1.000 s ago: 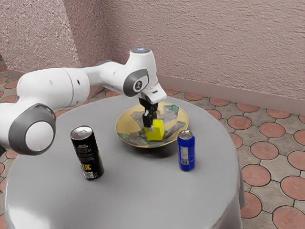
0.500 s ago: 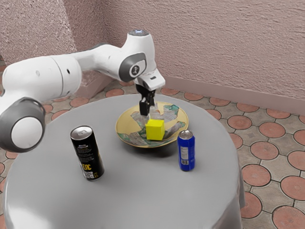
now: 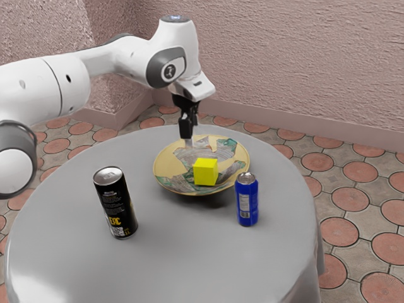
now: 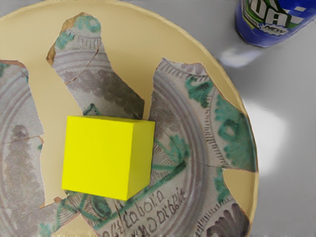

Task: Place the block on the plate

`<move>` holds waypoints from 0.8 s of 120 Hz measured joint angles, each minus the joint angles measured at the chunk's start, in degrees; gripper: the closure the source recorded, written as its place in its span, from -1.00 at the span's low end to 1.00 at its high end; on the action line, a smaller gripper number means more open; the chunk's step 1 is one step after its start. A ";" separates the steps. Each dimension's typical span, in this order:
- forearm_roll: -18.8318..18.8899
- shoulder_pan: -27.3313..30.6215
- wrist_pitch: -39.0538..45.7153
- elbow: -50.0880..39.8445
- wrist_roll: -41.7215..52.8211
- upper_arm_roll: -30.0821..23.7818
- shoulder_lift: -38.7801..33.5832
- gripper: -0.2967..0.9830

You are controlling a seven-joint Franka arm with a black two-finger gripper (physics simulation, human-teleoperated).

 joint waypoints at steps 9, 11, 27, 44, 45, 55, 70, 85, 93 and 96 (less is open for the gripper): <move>-0.06 0.11 -0.39 -0.82 -1.19 -0.05 -1.28 -0.53; -0.04 0.17 -0.46 -1.09 -1.51 -0.07 -1.71 -0.53; 0.28 0.62 -0.96 -3.73 -4.84 0.37 -5.03 -0.53; 0.66 0.72 -1.99 -6.01 -9.16 1.74 -8.15 -0.54; 0.67 0.73 -2.05 -6.15 -9.43 1.82 -8.35 -0.54; 0.76 0.37 -3.21 -7.80 -12.53 3.51 -11.15 -0.53; 0.84 -0.63 -6.66 -9.30 -18.25 6.80 -15.77 -0.54; 0.76 -1.84 -10.20 -9.90 -23.99 11.15 -19.28 -0.54; 0.62 -1.61 -11.83 -9.90 -26.76 12.68 -20.55 -0.54; 0.58 -1.50 -12.56 -9.75 -27.78 12.99 -21.05 -0.54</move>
